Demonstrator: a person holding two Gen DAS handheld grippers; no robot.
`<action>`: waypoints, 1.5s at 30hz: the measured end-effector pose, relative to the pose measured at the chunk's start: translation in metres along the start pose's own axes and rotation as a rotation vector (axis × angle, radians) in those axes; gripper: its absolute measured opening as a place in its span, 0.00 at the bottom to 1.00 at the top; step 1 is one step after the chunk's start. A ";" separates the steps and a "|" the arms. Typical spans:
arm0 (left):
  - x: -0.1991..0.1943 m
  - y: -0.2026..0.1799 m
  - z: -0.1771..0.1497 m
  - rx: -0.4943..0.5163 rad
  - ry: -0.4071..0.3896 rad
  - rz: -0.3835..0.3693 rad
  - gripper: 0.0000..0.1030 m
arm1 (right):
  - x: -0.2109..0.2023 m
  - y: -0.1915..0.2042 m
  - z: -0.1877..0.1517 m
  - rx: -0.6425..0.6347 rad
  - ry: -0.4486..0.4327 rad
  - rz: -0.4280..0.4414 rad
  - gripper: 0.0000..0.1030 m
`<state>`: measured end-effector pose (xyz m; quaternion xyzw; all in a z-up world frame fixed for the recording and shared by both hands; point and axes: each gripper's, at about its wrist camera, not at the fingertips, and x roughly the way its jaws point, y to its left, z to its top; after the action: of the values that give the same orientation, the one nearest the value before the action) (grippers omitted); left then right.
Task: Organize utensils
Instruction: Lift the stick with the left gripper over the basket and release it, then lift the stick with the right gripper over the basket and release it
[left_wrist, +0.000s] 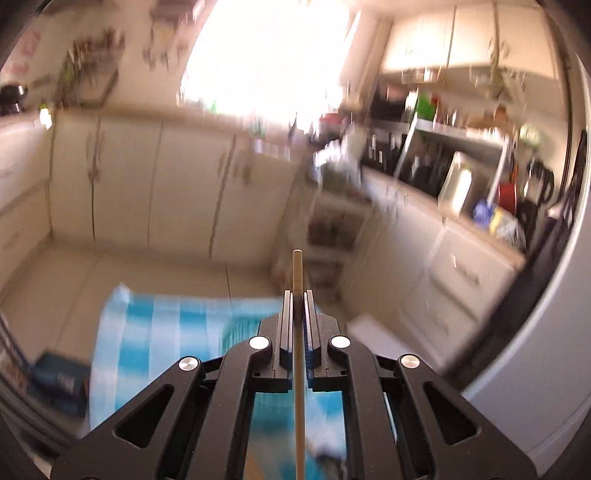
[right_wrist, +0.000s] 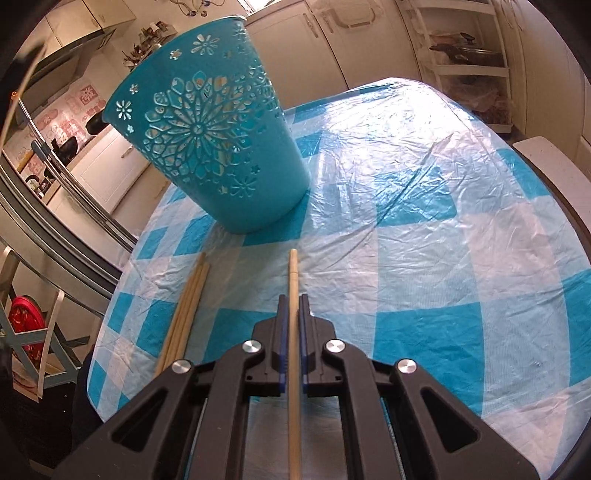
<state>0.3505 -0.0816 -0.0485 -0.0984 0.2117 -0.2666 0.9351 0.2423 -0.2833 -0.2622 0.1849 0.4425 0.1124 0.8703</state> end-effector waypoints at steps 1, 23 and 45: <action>0.002 -0.005 0.009 0.003 -0.048 0.003 0.05 | 0.000 0.000 0.001 0.002 -0.001 0.002 0.05; 0.111 -0.001 -0.042 0.110 -0.080 0.305 0.06 | -0.003 -0.006 0.001 0.039 -0.004 0.039 0.05; 0.029 0.032 -0.093 0.044 0.240 0.446 0.82 | -0.003 0.036 -0.004 -0.183 0.056 -0.156 0.35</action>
<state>0.3454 -0.0766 -0.1507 0.0034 0.3320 -0.0682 0.9408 0.2359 -0.2503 -0.2472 0.0663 0.4675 0.0895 0.8769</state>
